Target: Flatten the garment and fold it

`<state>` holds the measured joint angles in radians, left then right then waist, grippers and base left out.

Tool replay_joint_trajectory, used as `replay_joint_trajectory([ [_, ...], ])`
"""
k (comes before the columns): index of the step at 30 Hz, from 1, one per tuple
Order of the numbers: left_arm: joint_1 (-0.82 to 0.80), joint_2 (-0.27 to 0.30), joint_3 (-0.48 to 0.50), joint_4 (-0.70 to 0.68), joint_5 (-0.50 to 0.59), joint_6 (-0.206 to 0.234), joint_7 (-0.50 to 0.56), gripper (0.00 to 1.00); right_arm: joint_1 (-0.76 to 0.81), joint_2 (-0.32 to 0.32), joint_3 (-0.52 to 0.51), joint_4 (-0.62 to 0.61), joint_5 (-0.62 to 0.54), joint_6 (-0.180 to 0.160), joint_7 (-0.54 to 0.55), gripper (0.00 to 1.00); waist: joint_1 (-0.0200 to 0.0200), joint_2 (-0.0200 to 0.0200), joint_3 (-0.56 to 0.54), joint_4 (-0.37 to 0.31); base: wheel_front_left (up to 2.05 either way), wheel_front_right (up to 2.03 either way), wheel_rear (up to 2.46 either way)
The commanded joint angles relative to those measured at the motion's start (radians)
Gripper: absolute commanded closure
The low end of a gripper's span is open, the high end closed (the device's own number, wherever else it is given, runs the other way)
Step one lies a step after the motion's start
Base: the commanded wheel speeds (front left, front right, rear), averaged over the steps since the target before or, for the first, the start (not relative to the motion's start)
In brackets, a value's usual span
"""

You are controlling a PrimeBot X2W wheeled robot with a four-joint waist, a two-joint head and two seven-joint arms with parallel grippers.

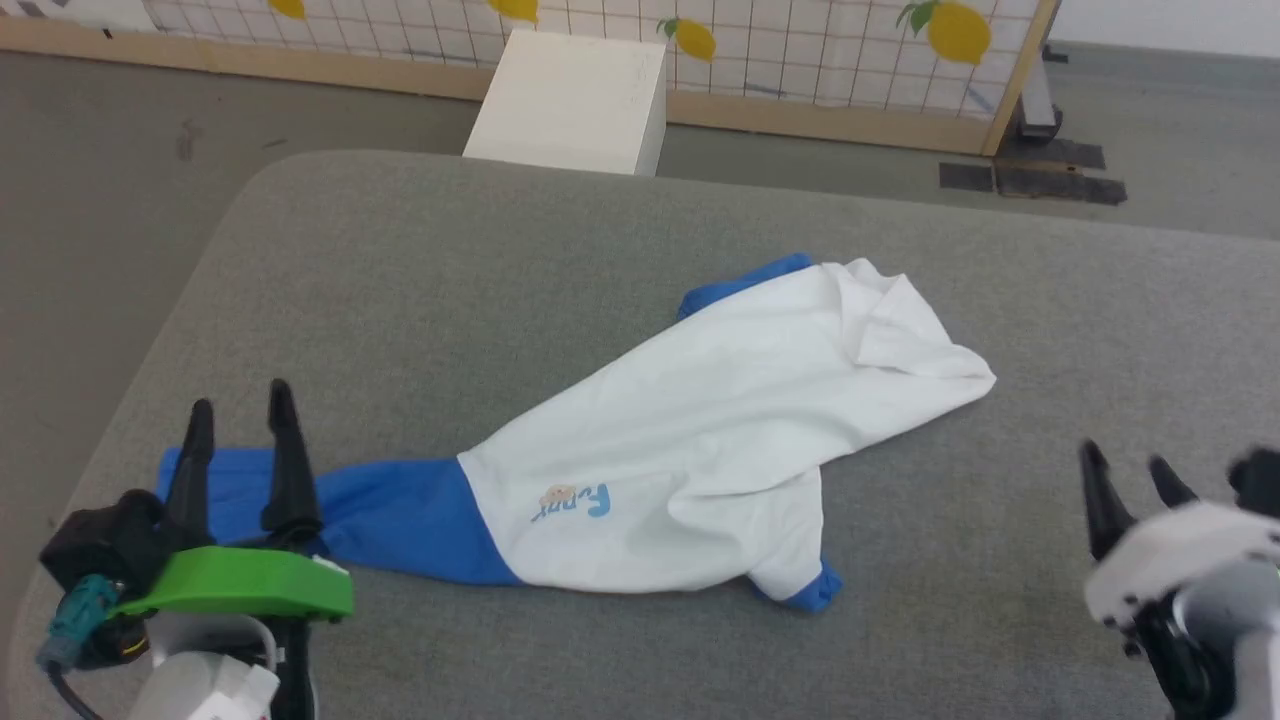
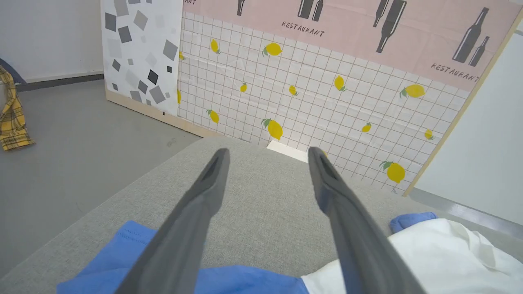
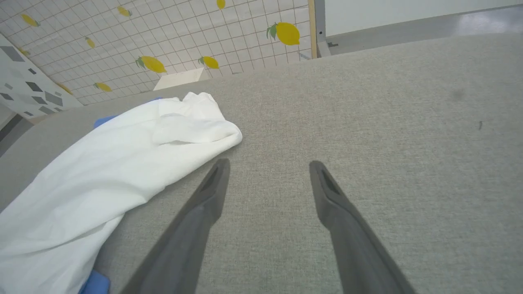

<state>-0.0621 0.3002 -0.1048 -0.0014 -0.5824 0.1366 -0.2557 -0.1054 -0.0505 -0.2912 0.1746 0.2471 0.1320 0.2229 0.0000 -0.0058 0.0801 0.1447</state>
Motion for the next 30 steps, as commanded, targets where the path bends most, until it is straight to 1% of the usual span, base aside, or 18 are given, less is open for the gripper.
replay_joint_trajectory([
  [1, 0.013, -0.018, 0.009, -0.013, 0.042, -0.020, -0.006, 0.00, -0.050, 0.000, 0.023, -0.007, -0.026, -0.001, 0.037, 0.00, 0.0000, 0.0058, 0.029, 0.013, 0.00, 0.00, 0.00],
  [6, 0.001, -0.090, 0.033, -0.007, 0.118, -0.074, -0.006, 0.00, -0.210, -0.001, 0.094, 0.019, -0.138, -0.001, 0.243, 0.00, 0.0000, 0.0058, 0.093, 0.039, 0.00, 0.00, 0.00],
  [9, -0.026, -0.131, 0.046, 0.005, 0.149, -0.111, -0.006, 0.00, -0.322, -0.038, 0.143, 0.075, -0.203, -0.001, 0.369, 0.00, 0.0000, 0.0058, 0.134, 0.065, 0.00, 0.00, 0.00],
  [13, -0.066, -0.174, 0.063, 0.026, 0.180, -0.155, -0.006, 0.00, -0.438, -0.105, 0.192, 0.170, -0.260, -0.001, 0.472, 0.00, 0.0000, 0.0058, 0.186, 0.100, 0.00, 0.00, 0.00],
  [15, -0.086, -0.190, 0.066, 0.039, 0.194, -0.175, -0.006, 0.00, -0.473, -0.136, 0.217, 0.214, -0.282, -0.001, 0.507, 0.00, 0.0000, 0.0058, 0.207, 0.118, 0.00, 0.00, 0.00],
  [19, -0.108, -0.214, 0.077, 0.060, 0.214, -0.201, -0.006, 0.00, -0.503, -0.163, 0.262, 0.285, -0.292, -0.001, 0.545, 0.00, 0.0000, 0.0058, 0.231, 0.133, 0.00, 0.00, 0.00],
  [23, -0.116, -0.230, 0.091, 0.083, 0.224, -0.219, -0.006, 0.00, -0.504, -0.172, 0.284, 0.331, -0.289, -0.001, 0.549, 0.00, 0.0000, 0.0058, 0.237, 0.134, 0.00, 0.00, 0.00],
  [26, -0.119, -0.237, 0.097, 0.097, 0.227, -0.229, -0.006, 0.00, -0.503, -0.165, 0.276, 0.352, -0.273, -0.001, 0.533, 0.00, 0.0000, 0.0058, 0.234, 0.129, 0.00, 0.00, 0.00],
  [27, -0.120, -0.239, 0.099, 0.102, 0.229, -0.232, -0.006, 0.00, -0.504, -0.165, 0.278, 0.356, -0.269, -0.001, 0.524, 0.74, 0.0000, 0.0058, 0.232, 0.126, 0.00, 0.00, 0.00],
  [28, -0.121, -0.240, 0.100, 0.105, 0.229, -0.235, -0.006, 0.00, -0.508, -0.167, 0.275, 0.352, -0.263, -0.001, 0.506, 1.00, 0.0000, 0.0058, 0.230, 0.124, 0.00, 0.00, 0.00],
  [30, -0.123, -0.243, 0.100, 0.116, 0.229, -0.241, -0.006, 0.00, -0.520, -0.166, 0.265, 0.346, -0.245, -0.001, 0.482, 1.00, 0.0000, 0.0058, 0.220, 0.117, 0.00, 0.00, 0.00],
])
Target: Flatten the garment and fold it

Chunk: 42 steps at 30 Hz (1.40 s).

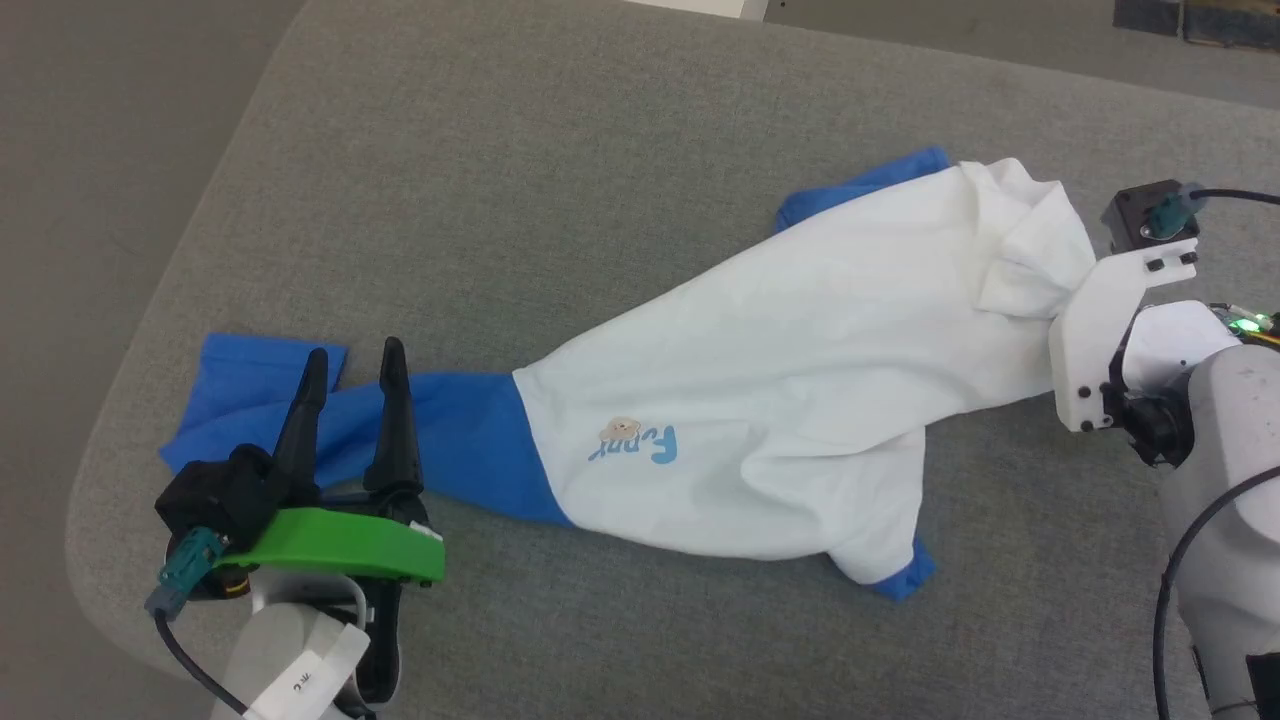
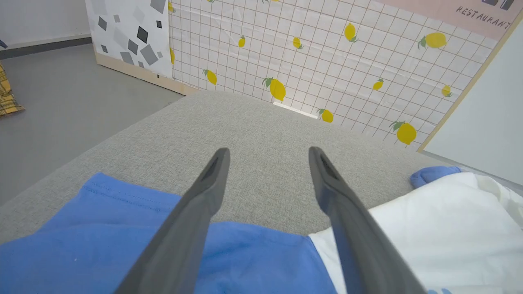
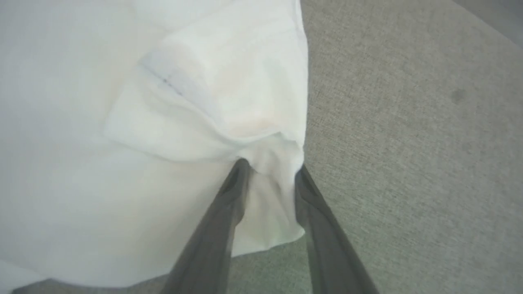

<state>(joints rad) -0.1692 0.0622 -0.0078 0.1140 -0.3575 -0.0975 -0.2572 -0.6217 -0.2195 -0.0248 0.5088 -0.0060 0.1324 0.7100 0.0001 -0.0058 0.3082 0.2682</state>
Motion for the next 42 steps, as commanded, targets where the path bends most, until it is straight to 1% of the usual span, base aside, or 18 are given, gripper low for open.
replay_joint_trajectory([
  [1, -0.016, -0.006, 0.005, 0.004, 0.006, -0.008, -0.004, 0.00, -0.014, 0.006, -0.012, 0.004, 0.020, -0.002, -0.022, 1.00, -0.0001, 0.0058, -0.013, -0.009, 0.00, 0.00, 0.00],
  [5, -0.012, -0.008, 0.011, 0.017, 0.009, -0.014, -0.004, 0.00, -0.075, 0.028, -0.020, -0.050, 0.068, -0.002, -0.072, 1.00, -0.0001, 0.0058, -0.043, -0.019, 0.00, 0.00, 0.00],
  [8, -0.009, -0.009, 0.012, 0.021, 0.012, -0.018, -0.004, 0.00, -0.141, 0.056, 0.010, -0.112, 0.095, -0.002, -0.103, 1.00, -0.0001, 0.0058, -0.063, -0.020, 0.00, 0.00, 0.00],
  [12, -0.014, -0.010, 0.002, 0.026, 0.012, -0.022, -0.004, 0.00, -0.238, 0.104, 0.080, -0.149, 0.118, -0.002, -0.146, 1.00, -0.0001, 0.0058, -0.070, -0.003, 0.00, 0.00, 0.00],
  [15, -0.025, -0.011, -0.017, 0.029, 0.003, -0.025, -0.005, 0.00, -0.319, 0.137, 0.137, -0.121, 0.123, -0.002, -0.181, 1.00, -0.0001, 0.0058, -0.059, 0.030, 0.00, 0.00, 0.00],
  [17, -0.032, -0.011, -0.033, 0.031, -0.009, -0.026, -0.005, 0.00, -0.370, 0.150, 0.169, -0.080, 0.118, -0.002, -0.202, 1.00, -0.0001, 0.0058, -0.045, 0.062, 0.00, 0.00, 0.00],
  [21, -0.037, -0.012, -0.060, 0.038, -0.034, -0.025, -0.005, 0.00, -0.463, 0.167, 0.223, 0.007, 0.120, -0.002, -0.285, 1.00, -0.0001, 0.0058, -0.017, 0.119, 0.00, 0.00, 0.00],
  [23, -0.038, -0.012, -0.070, 0.042, -0.044, -0.024, -0.005, 0.00, -0.495, 0.168, 0.273, 0.038, 0.178, -0.002, -0.343, 1.00, -0.0001, 0.0058, -0.003, 0.145, 0.00, 0.00, 0.00],
  [25, -0.039, -0.012, -0.078, 0.046, -0.051, -0.021, -0.005, 0.00, -0.516, 0.169, 0.354, 0.064, 0.249, -0.002, -0.398, 1.00, -0.0001, 0.0058, 0.010, 0.165, 0.00, 0.00, 0.00],
  [26, -0.040, -0.012, -0.081, 0.047, -0.057, -0.019, -0.005, 0.00, -0.520, 0.169, 0.394, 0.077, 0.304, -0.002, -0.424, 1.00, -0.0001, 0.0058, 0.017, 0.173, 0.00, 0.00, 0.00],
  [30, -0.046, -0.012, -0.088, 0.045, -0.073, -0.014, -0.005, 0.00, -0.508, 0.169, 0.570, 0.134, 0.443, -0.002, -0.447, 1.00, -0.0001, 0.0058, 0.036, 0.184, 0.00, 0.00, 0.00],
  [32, -0.050, -0.012, -0.092, 0.045, -0.081, -0.009, -0.005, 0.00, -0.484, 0.169, 0.639, 0.164, 0.508, -0.002, -0.432, 1.00, -0.0001, 0.0058, 0.038, 0.182, 0.00, 0.00, 0.00],
  [33, -0.050, -0.012, -0.094, 0.045, -0.083, -0.008, -0.005, 0.00, -0.472, 0.169, 0.662, 0.174, 0.541, -0.002, -0.418, 0.67, -0.0001, 0.0058, 0.038, 0.178, 0.00, 0.00, 0.00],
  [34, -0.051, -0.012, -0.095, 0.047, -0.084, -0.006, -0.005, 0.00, -0.462, 0.169, 0.690, 0.186, 0.572, -0.002, -0.404, 0.00, -0.0001, 0.0058, 0.036, 0.171, 0.00, 0.00, 0.00],
  [36, -0.051, -0.012, -0.093, 0.050, -0.082, -0.004, -0.005, 0.00, -0.456, 0.169, 0.717, 0.203, 0.614, -0.002, -0.397, 0.00, -0.0001, 0.0058, 0.029, 0.155, 0.00, 0.00, 0.00],
  [38, -0.052, -0.012, -0.089, 0.052, -0.078, -0.004, -0.005, 0.00, -0.463, 0.169, 0.719, 0.214, 0.641, -0.002, -0.417, 0.00, -0.0001, 0.0058, 0.017, 0.136, 0.00, 0.00, 0.00],
  [42, -0.046, -0.012, -0.078, 0.058, -0.060, -0.007, -0.005, 0.00, -0.488, 0.169, 0.652, 0.251, 0.660, -0.002, -0.505, 0.00, -0.0001, 0.0058, -0.025, 0.092, 0.00, 0.00, 0.00],
])
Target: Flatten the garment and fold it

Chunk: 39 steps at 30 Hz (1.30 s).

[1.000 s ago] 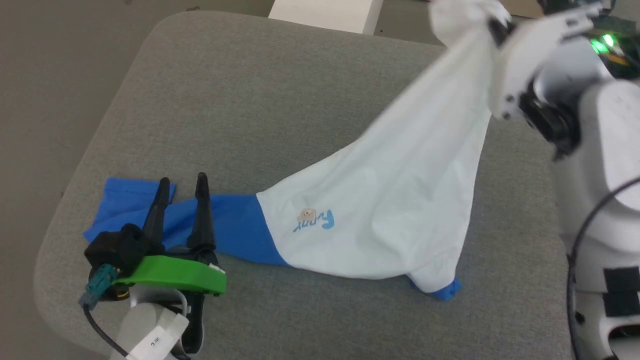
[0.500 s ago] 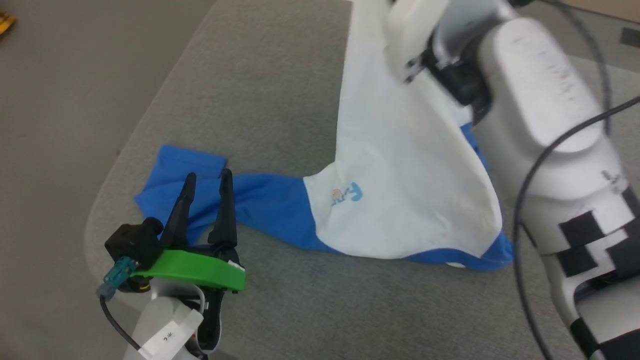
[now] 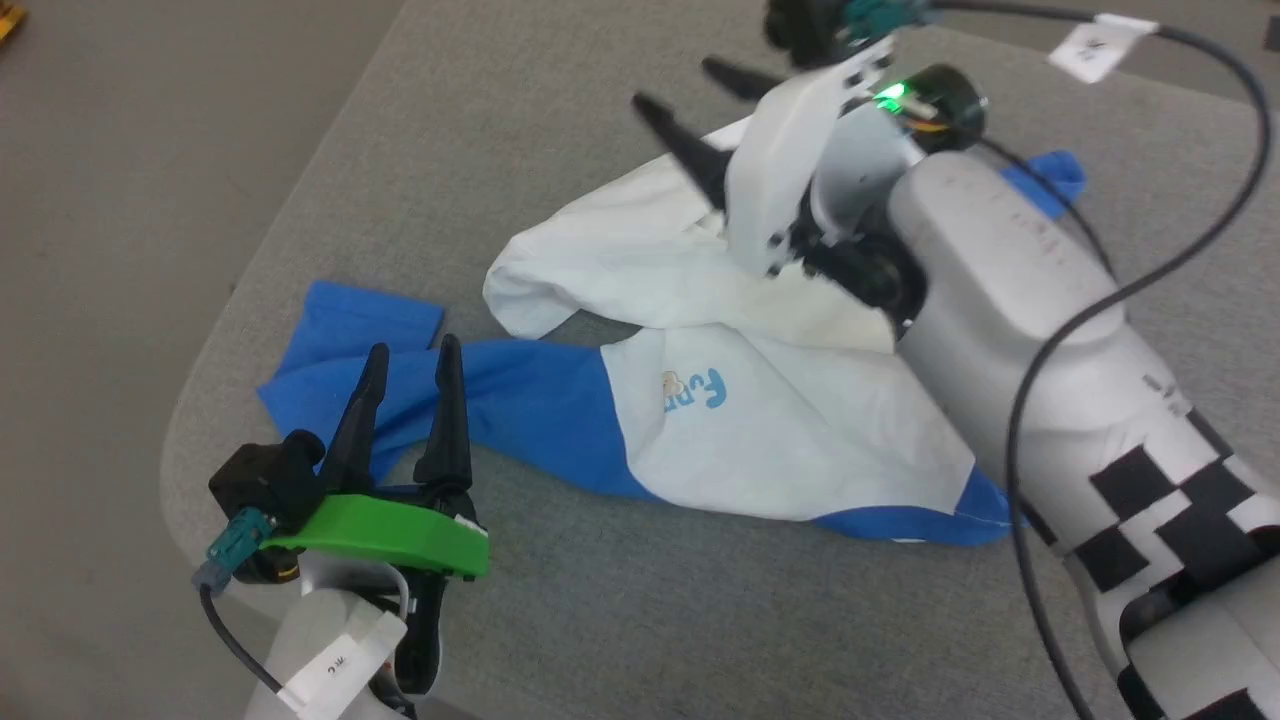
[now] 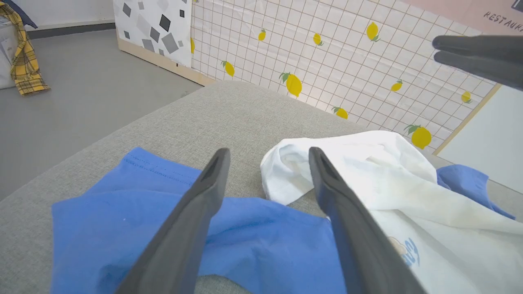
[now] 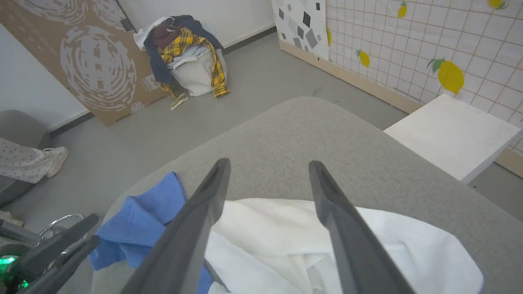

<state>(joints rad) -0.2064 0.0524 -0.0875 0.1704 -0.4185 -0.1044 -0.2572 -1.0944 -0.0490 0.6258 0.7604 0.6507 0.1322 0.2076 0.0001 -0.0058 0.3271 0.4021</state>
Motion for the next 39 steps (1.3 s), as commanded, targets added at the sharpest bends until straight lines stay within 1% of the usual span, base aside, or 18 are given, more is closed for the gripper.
replay_joint_trajectory([
  [1, -0.006, -0.002, 0.006, 0.004, 0.006, 0.000, -0.005, 0.00, -0.019, -0.001, -0.022, 0.012, -0.001, -0.002, -0.027, 0.00, -0.0001, 0.0058, -0.057, -0.052, 0.00, 0.00, 0.00],
  [2, -0.002, -0.002, 0.012, 0.005, 0.013, -0.001, -0.005, 0.00, -0.023, -0.003, -0.054, 0.029, -0.011, -0.002, -0.055, 0.00, -0.0001, 0.0058, -0.071, -0.066, 0.00, 0.00, 0.00],
  [5, 0.016, -0.002, 0.031, 0.011, 0.033, -0.004, -0.005, 0.00, -0.010, -0.035, -0.140, 0.062, -0.045, -0.002, -0.137, 0.00, -0.0001, 0.0058, -0.121, -0.105, 0.00, 0.00, 0.00],
  [9, 0.050, 0.006, 0.052, 0.019, 0.055, -0.007, -0.005, 0.00, 0.062, -0.099, -0.247, 0.081, -0.095, -0.002, -0.228, 0.00, -0.0001, 0.0058, -0.188, -0.160, 0.00, 0.00, 0.00],
  [14, 0.088, 0.015, 0.066, 0.022, 0.066, -0.007, -0.005, 0.00, 0.212, -0.162, -0.358, 0.057, -0.144, -0.002, -0.281, 0.00, -0.0001, 0.0058, -0.249, -0.225, 0.00, 0.00, 0.00],
  [16, 0.099, 0.016, 0.065, 0.024, 0.070, -0.006, -0.005, 0.00, 0.280, -0.178, -0.403, 0.035, -0.156, -0.002, -0.288, 0.00, -0.0001, 0.0058, -0.262, -0.244, 0.00, 0.00, 0.00],
  [18, 0.110, 0.016, 0.063, 0.025, 0.071, -0.006, -0.005, 0.00, 0.370, -0.195, -0.471, -0.004, -0.172, -0.002, -0.300, 0.00, -0.0001, 0.0058, -0.275, -0.269, 0.00, 0.00, 0.00],
  [20, 0.118, 0.016, 0.057, 0.027, 0.071, -0.005, -0.004, 0.00, 0.457, -0.199, -0.540, -0.046, -0.185, -0.002, -0.298, 0.00, -0.0001, 0.0058, -0.284, -0.288, 0.00, 0.00, 0.00],
  [23, 0.123, 0.015, 0.045, 0.030, 0.068, -0.005, -0.001, 0.00, 0.582, -0.184, -0.650, -0.119, -0.212, -0.002, -0.278, 0.00, -0.0001, 0.0058, -0.291, -0.313, 0.00, 0.00, 0.00],
  [25, 0.125, 0.013, 0.038, 0.034, 0.063, -0.004, 0.005, 0.00, 0.669, -0.153, -0.730, -0.188, -0.235, -0.002, -0.250, 0.00, -0.0001, 0.0058, -0.295, -0.332, 0.00, 0.00, 0.00],
  [28, 0.116, 0.011, 0.008, 0.041, 0.055, -0.007, 0.030, 0.00, 0.763, -0.102, -0.813, -0.290, -0.273, -0.002, -0.199, 0.00, -0.0001, 0.0058, -0.295, -0.350, 0.00, 0.00, 0.00],
  [31, 0.080, 0.008, -0.065, 0.054, 0.043, -0.015, 0.103, 0.00, 0.828, -0.057, -0.878, -0.402, -0.311, -0.002, -0.141, 0.00, -0.0001, 0.0058, -0.292, -0.359, 0.00, 0.00, 0.00],
  [34, -0.001, 0.004, -0.186, 0.070, 0.017, -0.022, 0.237, 0.00, 0.876, -0.025, -0.926, -0.512, -0.338, -0.002, -0.083, 0.00, -0.0001, 0.0058, -0.285, -0.364, 0.00, 0.00, 0.00],
  [35, -0.035, 0.003, -0.234, 0.083, 0.004, -0.023, 0.304, 0.00, 0.887, -0.018, -0.936, -0.546, -0.344, -0.002, -0.065, 0.00, -0.0001, 0.0058, -0.280, -0.367, 0.00, 0.00, 0.00],
  [37, -0.087, 0.001, -0.299, 0.115, -0.028, -0.025, 0.426, 0.00, 0.901, -0.010, -0.947, -0.590, -0.350, -0.002, -0.039, 0.00, -0.0001, 0.0058, -0.272, -0.374, 0.00, 0.00, 0.00],
  [39, -0.148, 0.000, -0.377, 0.162, -0.046, -0.025, 0.597, 0.00, 0.909, -0.004, -0.953, -0.631, -0.350, -0.002, -0.015, 0.00, -0.0001, 0.0058, -0.258, -0.388, 0.00, 0.00, 0.00],
])
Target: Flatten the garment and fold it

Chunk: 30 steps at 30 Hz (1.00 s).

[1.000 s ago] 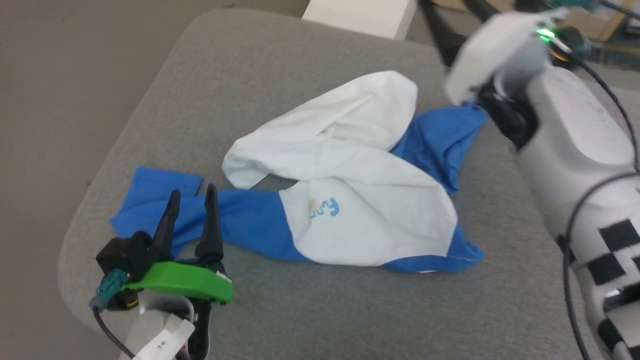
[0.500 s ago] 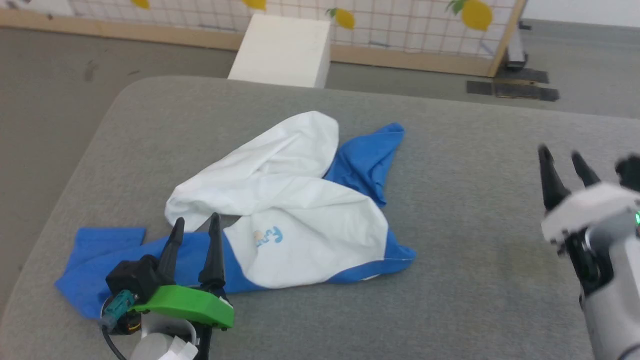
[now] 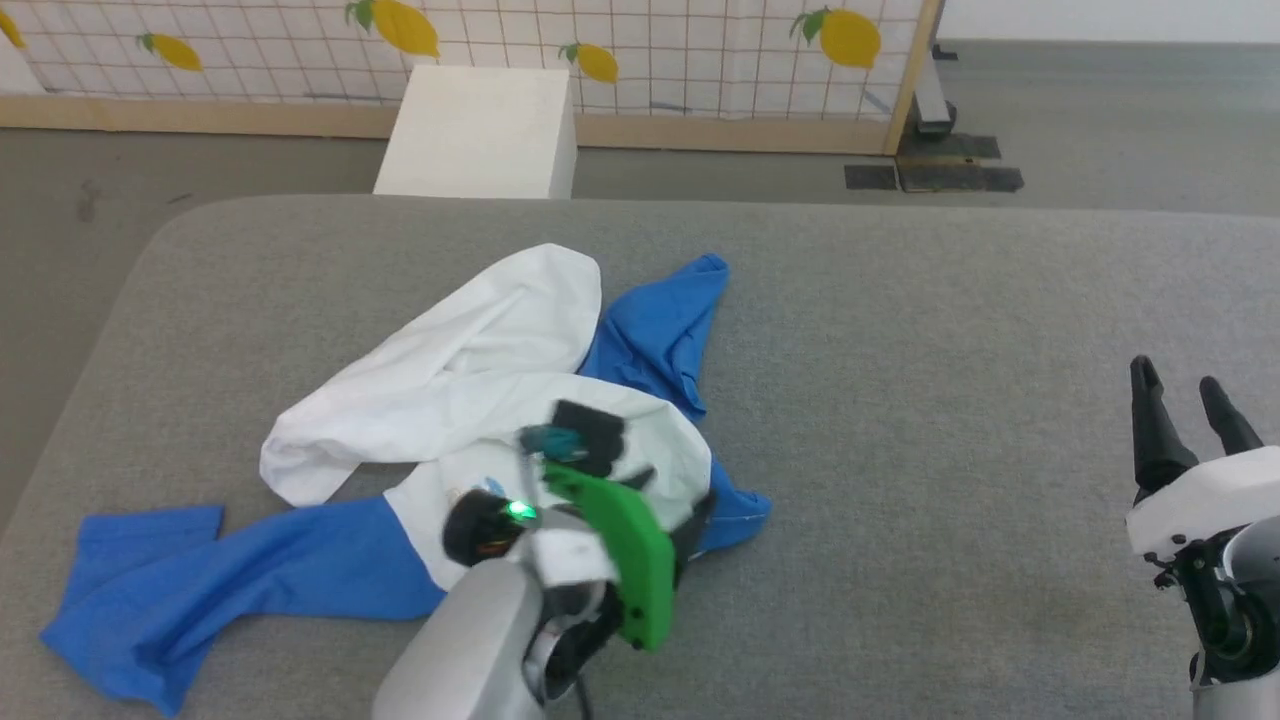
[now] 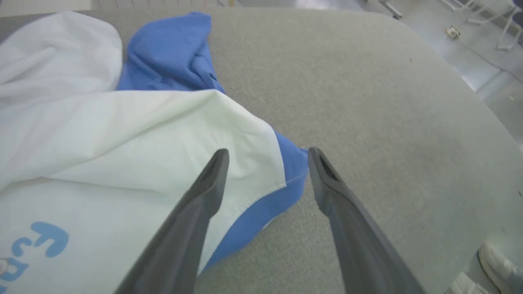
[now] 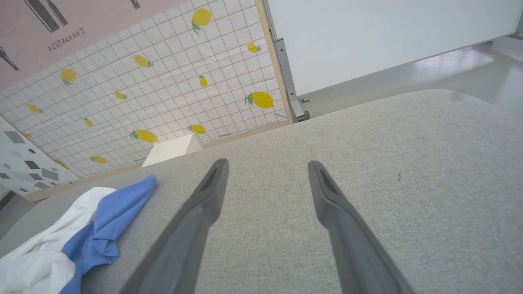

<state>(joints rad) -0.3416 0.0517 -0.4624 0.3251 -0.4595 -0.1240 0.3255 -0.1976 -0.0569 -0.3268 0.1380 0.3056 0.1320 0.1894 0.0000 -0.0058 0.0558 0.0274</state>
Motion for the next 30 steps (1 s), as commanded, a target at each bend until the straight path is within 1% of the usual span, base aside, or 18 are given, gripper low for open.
replay_joint_trajectory([
  [1, -0.032, 0.001, -0.024, 0.027, -0.013, -0.006, 0.079, 0.00, 0.015, 0.005, -0.002, -0.022, -0.004, -0.001, 0.010, 0.00, 0.0000, 0.0058, 0.018, -0.019, 0.00, 0.00, 0.00],
  [2, -0.055, 0.000, -0.050, 0.048, -0.011, -0.005, 0.154, 0.00, 0.017, 0.005, -0.005, -0.034, 0.002, -0.001, 0.016, 0.00, 0.0000, 0.0058, 0.026, -0.026, 0.00, 0.00, 0.00],
  [4, -0.090, 0.003, -0.081, 0.083, 0.003, 0.010, 0.258, 0.00, 0.022, 0.006, -0.004, -0.044, 0.024, -0.001, 0.020, 0.00, 0.0000, 0.0058, 0.039, -0.039, 0.00, 0.00, 0.00],
  [5, -0.102, 0.006, -0.093, 0.095, 0.013, 0.015, 0.289, 0.00, 0.024, 0.006, -0.004, -0.046, 0.032, -0.001, 0.020, 0.00, 0.0000, 0.0058, 0.046, -0.045, 0.00, 0.00, 0.00],
  [8, -0.130, 0.019, -0.116, 0.127, 0.047, 0.030, 0.324, 0.00, 0.024, 0.006, -0.006, -0.046, 0.048, -0.001, 0.016, 0.00, 0.0000, 0.0058, 0.069, -0.065, 0.00, 0.00, 0.00],
  [12, -0.141, 0.033, -0.141, 0.179, 0.088, 0.049, 0.320, 0.00, 0.026, 0.006, -0.011, -0.044, 0.060, -0.001, 0.005, 0.00, 0.0000, 0.0058, 0.089, -0.078, 0.00, 0.00, 0.00],
  [14, -0.138, 0.032, -0.144, 0.210, 0.081, 0.051, 0.332, 0.00, 0.026, 0.006, -0.011, -0.042, 0.064, -0.001, -0.001, 0.00, 0.0000, 0.0058, 0.096, -0.080, 0.00, 0.00, 0.00],
  [15, -0.136, 0.029, -0.139, 0.216, 0.069, 0.049, 0.326, 0.75, 0.025, 0.006, -0.012, -0.039, 0.065, -0.001, -0.004, 0.00, 0.0000, 0.0058, 0.099, -0.080, 0.00, 0.00, 0.00],
  [16, -0.132, 0.025, -0.129, 0.218, 0.049, 0.048, 0.323, 1.00, 0.025, 0.006, -0.012, -0.036, 0.066, -0.001, -0.007, 0.00, 0.0000, 0.0058, 0.101, -0.079, 0.00, 0.00, 0.00],
  [20, -0.147, 0.010, -0.097, 0.184, -0.033, 0.036, 0.288, 1.00, 0.019, 0.007, -0.013, -0.015, 0.071, -0.001, -0.019, 0.00, 0.0000, 0.0058, 0.099, -0.065, 0.00, 0.00, 0.00],
  [22, -0.166, 0.004, -0.074, 0.145, -0.093, 0.029, 0.257, 1.00, 0.014, 0.007, -0.007, -0.001, 0.074, -0.001, -0.024, 0.00, 0.0000, 0.0058, 0.093, -0.058, 0.00, 0.00, 0.00],
  [24, -0.200, 0.001, -0.071, 0.095, -0.125, 0.026, 0.220, 1.00, 0.010, 0.007, 0.000, 0.012, 0.078, -0.001, -0.030, 0.00, 0.0000, 0.0058, 0.086, -0.053, 0.00, 0.00, 0.00],
  [25, -0.214, 0.000, -0.065, 0.063, -0.166, 0.024, 0.198, 1.00, 0.006, 0.007, 0.003, 0.020, 0.080, -0.001, -0.033, 0.00, 0.0000, 0.0058, 0.083, -0.052, 0.00, 0.00, 0.00],
  [28, -0.257, -0.001, -0.115, -0.033, -0.259, 0.020, 0.161, 1.00, -0.001, 0.007, 0.015, 0.038, 0.082, -0.001, -0.040, 0.00, 0.0000, 0.0058, 0.075, -0.053, 0.00, 0.00, 0.00],
  [30, -0.275, -0.001, -0.181, -0.083, -0.316, 0.019, 0.166, 1.00, -0.003, 0.007, 0.019, 0.048, 0.084, -0.001, -0.044, 0.00, 0.0000, 0.0058, 0.073, -0.052, 0.00, 0.00, 0.00],
])
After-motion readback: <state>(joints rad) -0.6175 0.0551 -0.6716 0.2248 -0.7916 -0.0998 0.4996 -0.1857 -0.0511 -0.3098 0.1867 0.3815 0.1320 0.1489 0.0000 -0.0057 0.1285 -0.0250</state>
